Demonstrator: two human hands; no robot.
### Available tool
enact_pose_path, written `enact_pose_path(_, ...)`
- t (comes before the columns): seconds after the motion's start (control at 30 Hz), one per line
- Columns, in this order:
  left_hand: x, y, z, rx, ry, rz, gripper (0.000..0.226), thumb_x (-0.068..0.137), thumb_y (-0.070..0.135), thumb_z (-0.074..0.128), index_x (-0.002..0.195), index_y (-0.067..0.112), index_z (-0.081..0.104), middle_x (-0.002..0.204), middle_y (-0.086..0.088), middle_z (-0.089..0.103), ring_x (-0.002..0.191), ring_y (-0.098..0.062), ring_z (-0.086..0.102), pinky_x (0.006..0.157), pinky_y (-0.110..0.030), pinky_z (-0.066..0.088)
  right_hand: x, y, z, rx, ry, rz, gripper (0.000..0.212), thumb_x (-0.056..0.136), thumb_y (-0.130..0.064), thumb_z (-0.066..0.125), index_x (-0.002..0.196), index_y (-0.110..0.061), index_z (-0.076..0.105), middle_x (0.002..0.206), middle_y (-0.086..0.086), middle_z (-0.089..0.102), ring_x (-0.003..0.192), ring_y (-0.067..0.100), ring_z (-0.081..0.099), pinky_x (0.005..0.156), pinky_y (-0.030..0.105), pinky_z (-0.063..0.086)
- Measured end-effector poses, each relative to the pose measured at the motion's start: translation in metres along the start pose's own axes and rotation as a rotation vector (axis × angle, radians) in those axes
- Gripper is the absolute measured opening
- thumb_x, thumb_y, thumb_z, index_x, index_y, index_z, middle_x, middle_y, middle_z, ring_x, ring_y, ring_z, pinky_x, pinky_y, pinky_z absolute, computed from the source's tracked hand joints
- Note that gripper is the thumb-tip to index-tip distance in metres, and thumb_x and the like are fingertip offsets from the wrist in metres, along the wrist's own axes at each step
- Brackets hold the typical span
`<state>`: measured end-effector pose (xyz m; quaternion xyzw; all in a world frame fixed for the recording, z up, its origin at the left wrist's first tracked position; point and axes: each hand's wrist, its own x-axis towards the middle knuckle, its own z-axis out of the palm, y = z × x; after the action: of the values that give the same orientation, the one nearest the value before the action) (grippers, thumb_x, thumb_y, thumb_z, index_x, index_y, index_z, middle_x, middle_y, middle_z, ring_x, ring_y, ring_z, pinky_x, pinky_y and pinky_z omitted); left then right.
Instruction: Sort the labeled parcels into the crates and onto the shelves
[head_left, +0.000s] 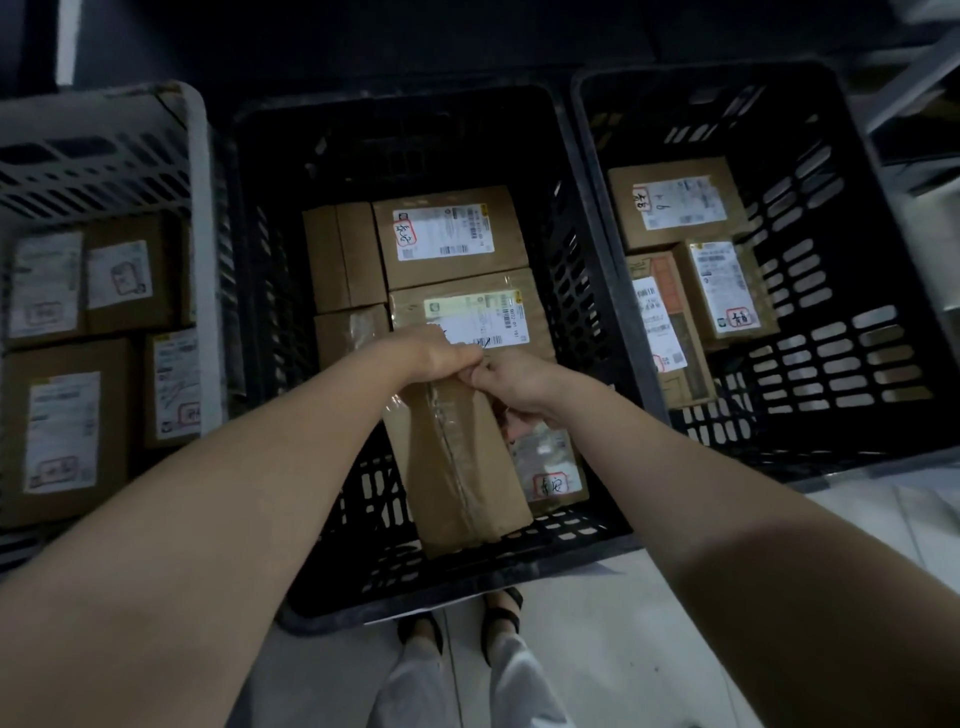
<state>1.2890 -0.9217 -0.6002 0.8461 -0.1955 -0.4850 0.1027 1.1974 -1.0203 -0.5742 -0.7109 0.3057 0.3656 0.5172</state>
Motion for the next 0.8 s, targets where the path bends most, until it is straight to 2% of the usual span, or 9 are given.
enact_pose_path(0.13,0.006,-0.003,0.0,-0.011,-0.004,0.011,0.085,0.046,0.07,0.035,0.116,0.027,0.058,0.113,-0.002,0.061,0.101,-0.025,0.056,0.092,-0.033,0.046,0.006,-0.006,0.004,-0.018,0.034,0.047,0.042,0.101,-0.036,0.044,0.129,-0.005,0.048,0.102,0.016,0.055,0.06,0.026,0.055,0.03,0.017,0.04)
enact_pose_path(0.2,0.004,-0.003,-0.001,-0.04,0.015,0.019,0.08,0.05,0.07,0.038,0.115,0.027,0.059,0.113,-0.003,0.062,0.1,-0.024,0.057,0.093,-0.037,0.047,0.011,-0.009,0.007,-0.05,0.058,0.068,0.045,0.101,-0.038,0.045,0.128,-0.002,0.048,0.103,0.021,0.059,0.064,0.036,0.062,0.039,0.025,0.05)
enact_pose_path(0.27,0.01,-0.008,0.001,-0.057,0.013,0.018,0.072,0.057,0.069,0.043,0.112,0.026,0.061,0.112,-0.005,0.063,0.099,-0.024,0.058,0.094,-0.039,0.047,0.018,-0.009,0.01,-0.094,0.09,0.089,0.044,0.1,-0.039,0.046,0.124,-0.002,0.051,0.103,0.024,0.065,0.07,0.037,0.067,0.06,0.04,0.059)
enact_pose_path(0.37,0.026,-0.017,0.0,-0.031,-0.015,-0.014,0.083,0.05,0.076,0.042,0.117,0.03,0.059,0.118,-0.003,0.062,0.102,-0.024,0.058,0.095,-0.041,0.047,0.021,-0.008,0.013,-0.173,0.151,0.09,0.041,0.099,-0.041,0.046,0.118,-0.006,0.057,0.095,0.02,0.066,0.066,0.034,0.066,0.065,0.04,0.057)
enact_pose_path(0.47,0.011,-0.009,-0.005,-0.039,-0.035,-0.012,0.065,0.061,0.065,0.045,0.112,0.027,0.06,0.115,-0.003,0.06,0.102,-0.023,0.057,0.095,-0.038,0.045,0.019,0.001,0.003,0.076,0.062,0.087,0.042,0.097,-0.038,0.054,0.122,-0.004,0.054,0.091,0.012,0.063,0.075,0.028,0.066,0.061,0.036,0.059)
enact_pose_path(0.57,0.008,-0.008,-0.005,-0.073,-0.008,0.005,0.036,0.086,0.049,0.048,0.112,0.027,0.057,0.11,0.0,0.056,0.098,-0.021,0.053,0.083,-0.031,0.041,0.009,0.017,-0.003,0.186,-0.154,0.191,0.067,0.089,-0.052,0.059,0.14,-0.011,0.041,0.123,0.013,0.056,0.112,0.035,0.058,0.07,0.043,0.058)
enact_pose_path(0.63,0.009,-0.007,-0.004,-0.052,0.015,0.012,0.043,0.082,0.054,0.047,0.115,0.028,0.057,0.11,0.0,0.058,0.097,-0.021,0.055,0.082,-0.031,0.044,0.003,0.028,0.004,0.153,-0.228,0.286,0.088,0.081,-0.072,0.051,0.149,-0.02,0.029,0.15,0.014,0.035,0.134,0.042,0.038,0.087,0.053,0.05)
enact_pose_path(0.7,0.005,-0.004,-0.004,-0.034,0.031,-0.002,0.057,0.071,0.061,0.043,0.116,0.03,0.058,0.112,0.0,0.059,0.096,-0.022,0.057,0.083,-0.032,0.047,0.004,0.033,0.009,0.189,-0.248,0.312,0.091,0.08,-0.078,0.044,0.15,-0.021,0.028,0.154,0.014,0.03,0.138,0.042,0.033,0.101,0.06,0.041)
enact_pose_path(0.8,0.004,-0.002,-0.003,-0.011,0.039,0.037,0.069,0.061,0.065,0.037,0.12,0.034,0.054,0.119,0.002,0.058,0.101,-0.022,0.055,0.088,-0.034,0.046,0.002,0.031,0.01,0.192,-0.207,0.29,0.082,0.085,-0.074,0.041,0.145,-0.018,0.036,0.152,0.015,0.035,0.135,0.044,0.036,0.1,0.064,0.04)
